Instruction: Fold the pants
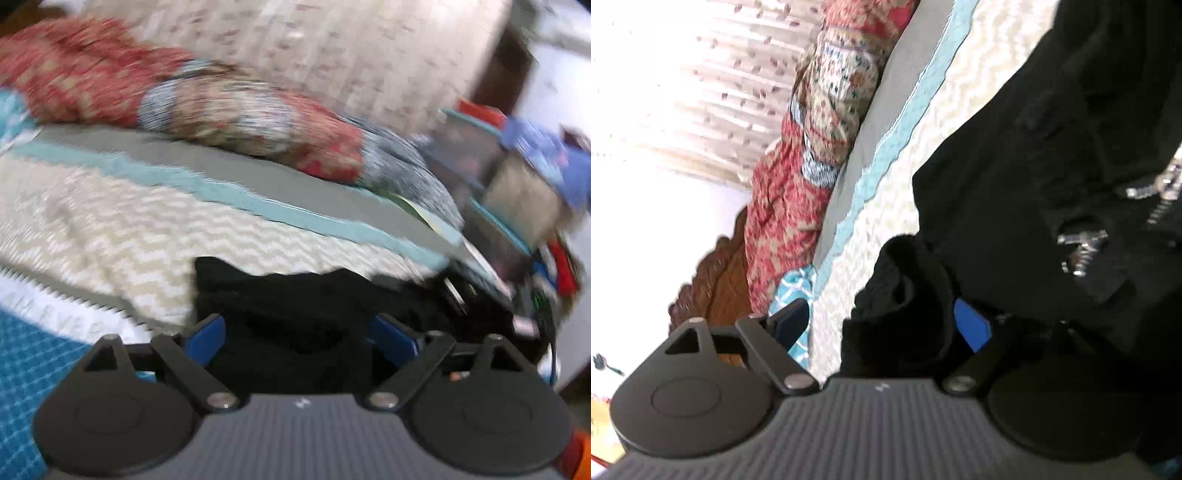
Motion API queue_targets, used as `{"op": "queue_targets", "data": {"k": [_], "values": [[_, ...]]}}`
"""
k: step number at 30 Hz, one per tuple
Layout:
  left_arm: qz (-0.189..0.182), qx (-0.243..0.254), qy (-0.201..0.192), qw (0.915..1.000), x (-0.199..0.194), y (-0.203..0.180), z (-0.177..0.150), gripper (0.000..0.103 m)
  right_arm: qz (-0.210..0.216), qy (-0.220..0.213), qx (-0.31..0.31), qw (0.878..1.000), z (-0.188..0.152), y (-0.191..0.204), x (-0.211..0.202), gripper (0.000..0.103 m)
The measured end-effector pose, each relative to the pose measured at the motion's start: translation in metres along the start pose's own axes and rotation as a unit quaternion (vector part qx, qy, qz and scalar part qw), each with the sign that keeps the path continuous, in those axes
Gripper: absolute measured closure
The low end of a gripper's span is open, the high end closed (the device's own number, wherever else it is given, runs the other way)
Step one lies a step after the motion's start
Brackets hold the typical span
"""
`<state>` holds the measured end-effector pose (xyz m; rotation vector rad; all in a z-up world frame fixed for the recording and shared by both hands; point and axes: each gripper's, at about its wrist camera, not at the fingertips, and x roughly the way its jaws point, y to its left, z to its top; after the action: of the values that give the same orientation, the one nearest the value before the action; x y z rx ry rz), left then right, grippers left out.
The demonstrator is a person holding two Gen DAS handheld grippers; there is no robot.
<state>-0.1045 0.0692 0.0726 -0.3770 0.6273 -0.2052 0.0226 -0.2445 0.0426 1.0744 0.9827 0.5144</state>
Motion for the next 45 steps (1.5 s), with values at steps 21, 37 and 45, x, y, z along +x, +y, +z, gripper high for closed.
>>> {"op": "queue_targets", "data": {"k": [21,37,45], "values": [[-0.008,0.014,0.049,0.9987,0.050,-0.030,-0.006,0.023,-0.211,-0.084,-0.224,0.948,-0.031,0.023,-0.020,0.050],[0.071,0.092,0.121,0.9859,0.079,-0.034,-0.046,0.027,-0.235,-0.076,-0.265,0.932,-0.034,0.014,-0.010,0.048],[0.059,0.051,0.084,0.9934,0.054,-0.030,-0.030,0.029,-0.221,-0.077,-0.259,0.937,-0.031,0.019,-0.026,0.045]]}}
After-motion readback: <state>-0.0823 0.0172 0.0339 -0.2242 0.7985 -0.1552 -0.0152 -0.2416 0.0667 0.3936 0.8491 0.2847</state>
